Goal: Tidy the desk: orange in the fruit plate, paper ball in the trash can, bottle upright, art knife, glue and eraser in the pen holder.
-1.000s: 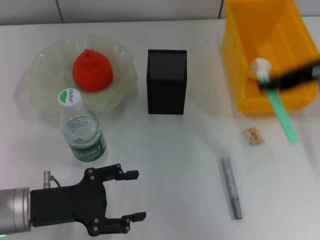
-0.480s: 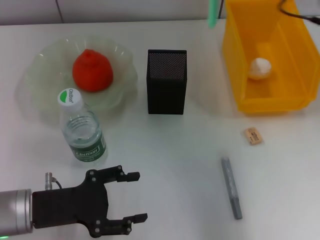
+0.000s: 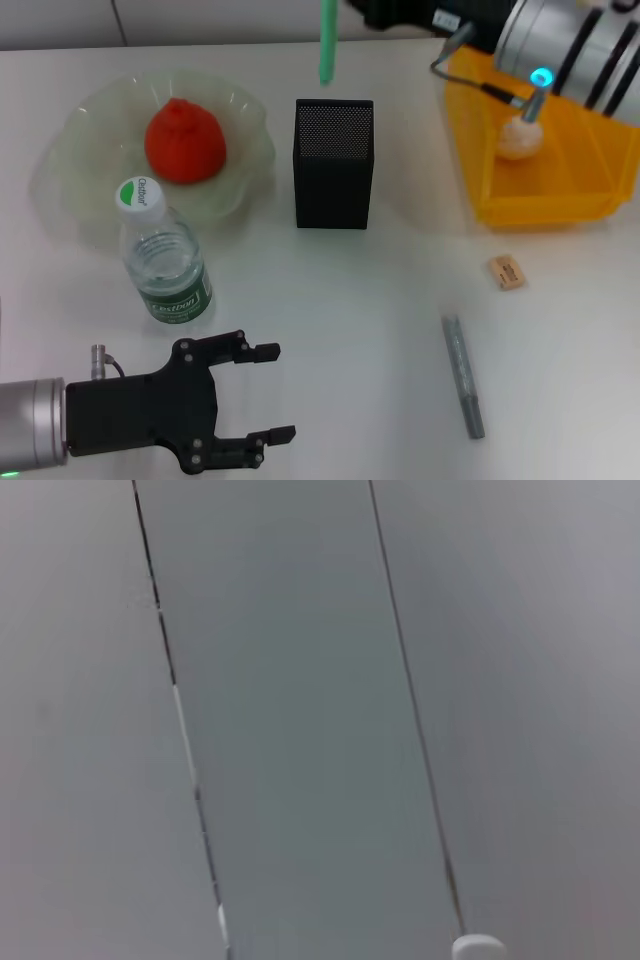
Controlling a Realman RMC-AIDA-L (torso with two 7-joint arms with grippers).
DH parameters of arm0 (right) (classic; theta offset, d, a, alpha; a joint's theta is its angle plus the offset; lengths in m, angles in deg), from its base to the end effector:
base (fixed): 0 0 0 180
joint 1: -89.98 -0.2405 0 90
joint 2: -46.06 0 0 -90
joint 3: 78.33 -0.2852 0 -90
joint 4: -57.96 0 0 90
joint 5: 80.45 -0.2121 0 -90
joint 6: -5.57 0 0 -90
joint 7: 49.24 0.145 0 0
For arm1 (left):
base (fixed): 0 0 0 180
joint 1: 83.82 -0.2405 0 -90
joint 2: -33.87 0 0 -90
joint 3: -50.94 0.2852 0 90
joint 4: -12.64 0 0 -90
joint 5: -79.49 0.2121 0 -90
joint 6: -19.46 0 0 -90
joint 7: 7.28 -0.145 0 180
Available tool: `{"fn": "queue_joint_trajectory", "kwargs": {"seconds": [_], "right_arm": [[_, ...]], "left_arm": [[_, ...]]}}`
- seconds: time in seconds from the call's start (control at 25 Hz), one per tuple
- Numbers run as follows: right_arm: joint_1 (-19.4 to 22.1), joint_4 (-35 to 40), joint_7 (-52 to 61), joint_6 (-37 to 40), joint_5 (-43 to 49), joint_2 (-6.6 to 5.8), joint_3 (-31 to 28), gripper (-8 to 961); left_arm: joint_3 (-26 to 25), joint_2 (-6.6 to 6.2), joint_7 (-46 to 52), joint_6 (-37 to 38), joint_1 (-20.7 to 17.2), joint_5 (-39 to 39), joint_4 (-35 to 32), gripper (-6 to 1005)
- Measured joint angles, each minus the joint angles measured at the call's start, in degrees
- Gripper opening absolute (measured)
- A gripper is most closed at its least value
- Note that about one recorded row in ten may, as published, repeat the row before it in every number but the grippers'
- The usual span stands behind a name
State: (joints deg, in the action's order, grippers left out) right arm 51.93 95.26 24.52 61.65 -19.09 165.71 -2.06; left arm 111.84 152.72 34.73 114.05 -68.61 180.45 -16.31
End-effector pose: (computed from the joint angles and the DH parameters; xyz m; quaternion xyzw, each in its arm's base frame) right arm 0.1622 0.4345 -0.0417 -0.8691 0.1863 0.3841 0.2497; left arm -0.3245 0.2259 -0.0657 -0.9605 -0.0258 -0.2646 0.0819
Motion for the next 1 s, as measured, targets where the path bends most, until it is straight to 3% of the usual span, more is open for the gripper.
{"fn": "queue_joint_trajectory", "kwargs": {"seconds": [0.56,0.88,1.0], "right_arm": [[-3.57,-8.11,-6.23,0.38,-0.78,0.24,1.98,226],[-1.51,-6.12,-4.46,2.26,-0.33,-0.10,1.95,282],[2.83,1.52,1.94,2.60,2.98,-0.26,2.34,321]], "left_arm": [[-0.04,-0.05,-1.31,-0.30,0.70,0.03,2.02,772],[-0.22,-0.26,-1.32,-0.04,0.70,0.02,2.06,772],[-0.13,-0.27,-1.32,-0.09,0.71,0.02,2.06,772]]}}
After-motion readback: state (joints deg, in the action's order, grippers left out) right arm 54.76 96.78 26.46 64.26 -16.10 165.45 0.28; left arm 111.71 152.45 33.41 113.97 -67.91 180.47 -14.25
